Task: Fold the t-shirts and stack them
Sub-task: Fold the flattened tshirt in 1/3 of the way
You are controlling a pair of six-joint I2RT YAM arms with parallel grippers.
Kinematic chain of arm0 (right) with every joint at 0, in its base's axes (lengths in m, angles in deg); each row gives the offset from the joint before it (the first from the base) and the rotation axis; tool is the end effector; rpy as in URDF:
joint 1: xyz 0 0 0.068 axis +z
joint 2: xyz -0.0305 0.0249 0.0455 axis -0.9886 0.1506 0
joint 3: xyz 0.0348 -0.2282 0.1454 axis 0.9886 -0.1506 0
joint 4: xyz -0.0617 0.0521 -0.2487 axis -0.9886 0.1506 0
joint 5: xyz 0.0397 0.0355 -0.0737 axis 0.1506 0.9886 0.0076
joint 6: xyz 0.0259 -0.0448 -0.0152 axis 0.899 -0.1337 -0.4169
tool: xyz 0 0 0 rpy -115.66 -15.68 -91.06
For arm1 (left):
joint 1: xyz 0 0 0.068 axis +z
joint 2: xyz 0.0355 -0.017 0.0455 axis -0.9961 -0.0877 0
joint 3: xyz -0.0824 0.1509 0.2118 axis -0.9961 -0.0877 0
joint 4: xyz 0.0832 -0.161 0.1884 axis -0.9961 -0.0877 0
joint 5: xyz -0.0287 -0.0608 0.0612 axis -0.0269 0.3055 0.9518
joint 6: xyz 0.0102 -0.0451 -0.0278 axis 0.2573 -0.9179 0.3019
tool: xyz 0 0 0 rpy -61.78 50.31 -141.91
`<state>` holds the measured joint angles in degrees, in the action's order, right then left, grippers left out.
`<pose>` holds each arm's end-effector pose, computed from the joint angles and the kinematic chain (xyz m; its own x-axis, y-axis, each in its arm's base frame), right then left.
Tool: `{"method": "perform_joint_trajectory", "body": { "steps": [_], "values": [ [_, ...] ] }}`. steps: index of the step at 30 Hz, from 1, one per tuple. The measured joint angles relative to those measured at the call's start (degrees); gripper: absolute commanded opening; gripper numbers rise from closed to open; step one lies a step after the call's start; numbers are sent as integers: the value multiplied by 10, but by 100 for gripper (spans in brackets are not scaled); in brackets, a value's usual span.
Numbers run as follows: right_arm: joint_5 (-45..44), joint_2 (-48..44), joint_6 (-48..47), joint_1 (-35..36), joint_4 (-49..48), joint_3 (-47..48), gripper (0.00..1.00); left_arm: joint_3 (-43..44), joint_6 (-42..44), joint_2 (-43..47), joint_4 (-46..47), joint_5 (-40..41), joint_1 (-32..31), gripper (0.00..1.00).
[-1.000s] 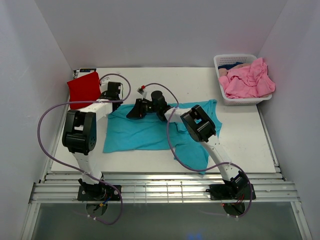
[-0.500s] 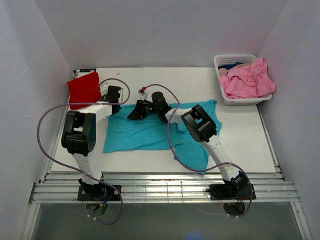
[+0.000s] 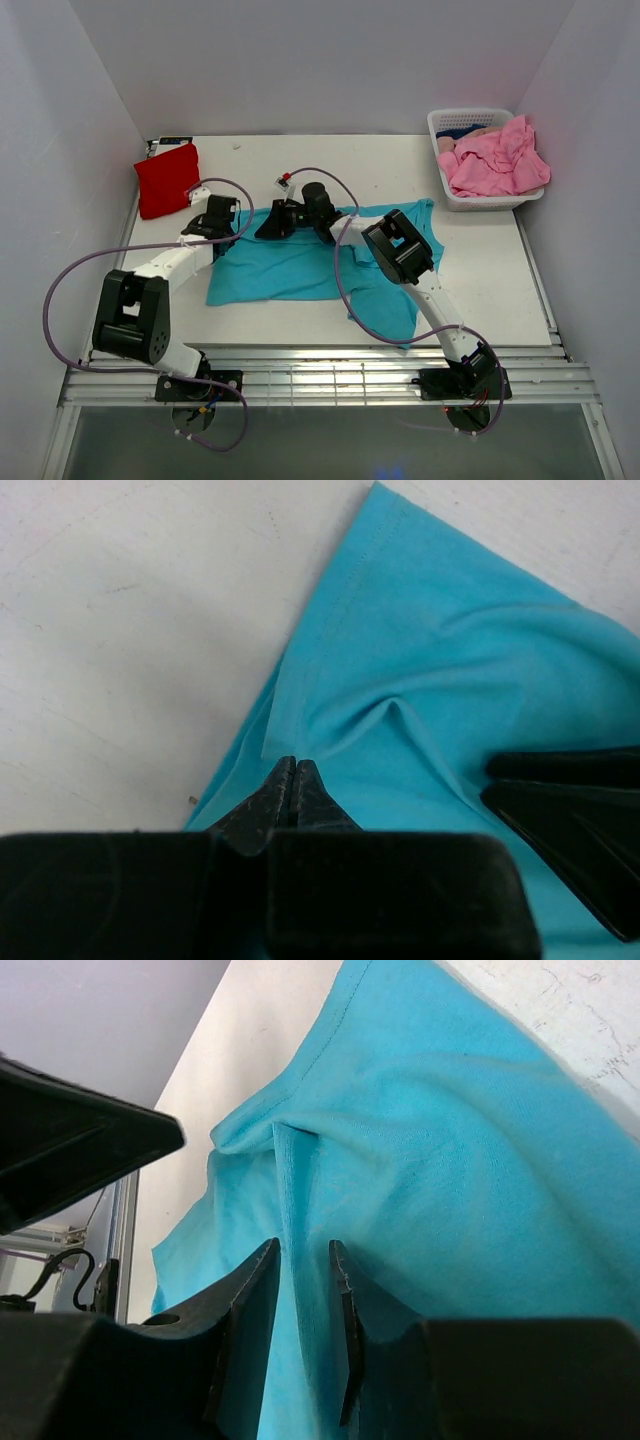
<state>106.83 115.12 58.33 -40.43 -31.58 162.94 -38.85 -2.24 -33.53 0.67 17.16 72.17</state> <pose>0.4054 0.3826 0.0978 -0.7406 0.0029 -0.6719 -0.6604 0.1810 0.7287 0.2945 -0.0503 0.1889 -0.6051 -0.3876 -0.6954 -0.5082 0.8604 -0.0374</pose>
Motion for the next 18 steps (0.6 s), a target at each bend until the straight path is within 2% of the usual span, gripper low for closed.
{"method": "perform_joint_trajectory", "body": {
  "steps": [6,9,12,15,16,17,18],
  "values": [
    [-2,-5,-10,0,11,1,34,12,-7,27,0,9,-11,0],
    [-14,-31,-34,-1,48,-5,35,46,-2,-4,8,10,-11,0],
    [-45,-91,-83,-2,125,-10,34,83,3,-54,23,11,-11,0],
    [-115,-171,-145,-3,226,-9,25,94,8,-95,33,8,-11,0],
    [-151,-207,-172,-5,268,-8,20,94,9,-104,33,7,-11,0],
    [-180,-230,-187,-5,294,-9,10,94,11,-113,33,7,-11,0],
    [-211,-258,-204,-7,321,-9,8,94,12,-120,33,6,-11,0]
  ]
}}
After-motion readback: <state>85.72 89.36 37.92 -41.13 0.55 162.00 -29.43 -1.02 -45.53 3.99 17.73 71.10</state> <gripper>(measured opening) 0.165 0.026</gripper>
